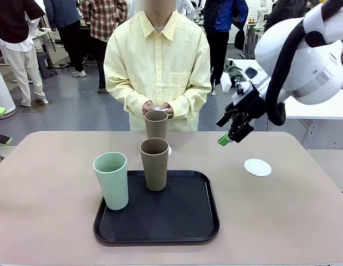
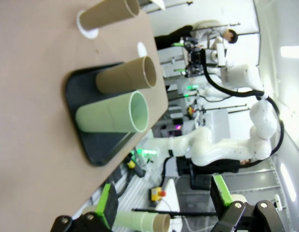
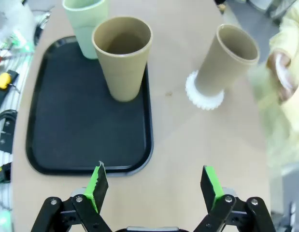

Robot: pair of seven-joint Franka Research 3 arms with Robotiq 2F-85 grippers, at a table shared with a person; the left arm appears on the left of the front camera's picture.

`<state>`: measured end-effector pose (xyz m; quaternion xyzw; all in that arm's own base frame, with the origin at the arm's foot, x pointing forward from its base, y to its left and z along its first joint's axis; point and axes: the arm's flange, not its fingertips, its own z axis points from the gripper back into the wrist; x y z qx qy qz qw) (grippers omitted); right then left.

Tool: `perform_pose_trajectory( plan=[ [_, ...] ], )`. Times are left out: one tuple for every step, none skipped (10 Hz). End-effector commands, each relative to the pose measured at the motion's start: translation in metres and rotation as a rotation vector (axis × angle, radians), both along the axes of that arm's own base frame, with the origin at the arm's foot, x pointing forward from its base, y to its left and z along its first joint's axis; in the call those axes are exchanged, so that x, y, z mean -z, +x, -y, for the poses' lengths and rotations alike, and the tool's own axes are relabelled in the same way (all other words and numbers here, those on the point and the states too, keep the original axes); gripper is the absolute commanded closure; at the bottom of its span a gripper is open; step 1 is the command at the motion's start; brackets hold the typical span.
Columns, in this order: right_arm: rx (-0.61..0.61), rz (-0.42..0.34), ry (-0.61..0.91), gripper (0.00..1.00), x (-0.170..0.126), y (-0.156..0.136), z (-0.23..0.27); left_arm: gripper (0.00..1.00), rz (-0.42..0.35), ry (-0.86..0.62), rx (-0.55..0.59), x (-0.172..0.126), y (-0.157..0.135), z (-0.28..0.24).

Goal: Place coasters on the table and set cups on them.
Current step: Take one Reusable plastic cup from the Flat Tray and place it on a coaster set by the human.

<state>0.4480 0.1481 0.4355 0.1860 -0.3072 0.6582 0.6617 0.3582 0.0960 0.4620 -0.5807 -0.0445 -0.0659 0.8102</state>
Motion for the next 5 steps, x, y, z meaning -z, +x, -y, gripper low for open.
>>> perform_pose_trajectory(
  plan=[
    [-0.171, 0.098, 0.279, 0.0, 0.061, -0.01, 0.006, 0.0, 0.014, -0.01, 0.002, -0.001, 0.0, -0.001],
    [-0.186, 0.096, 0.395, 0.0, 0.081, -0.007, 0.003, 0.0, 0.014, -0.01, 0.002, -0.001, 0.0, -0.001],
    [-0.185, 0.072, 0.507, 0.0, 0.097, -0.004, 0.0, 0.0, 0.014, -0.01, 0.002, -0.001, 0.0, -0.001],
    [-0.215, 0.042, 0.572, 0.0, 0.107, -0.002, -0.008, 0.0, 0.014, -0.01, 0.002, -0.001, 0.0, -0.001],
    [-0.211, 0.006, 0.584, 0.0, 0.117, 0.002, -0.011, 0.0, 0.014, -0.01, 0.002, -0.001, 0.0, -0.001]
  ],
)
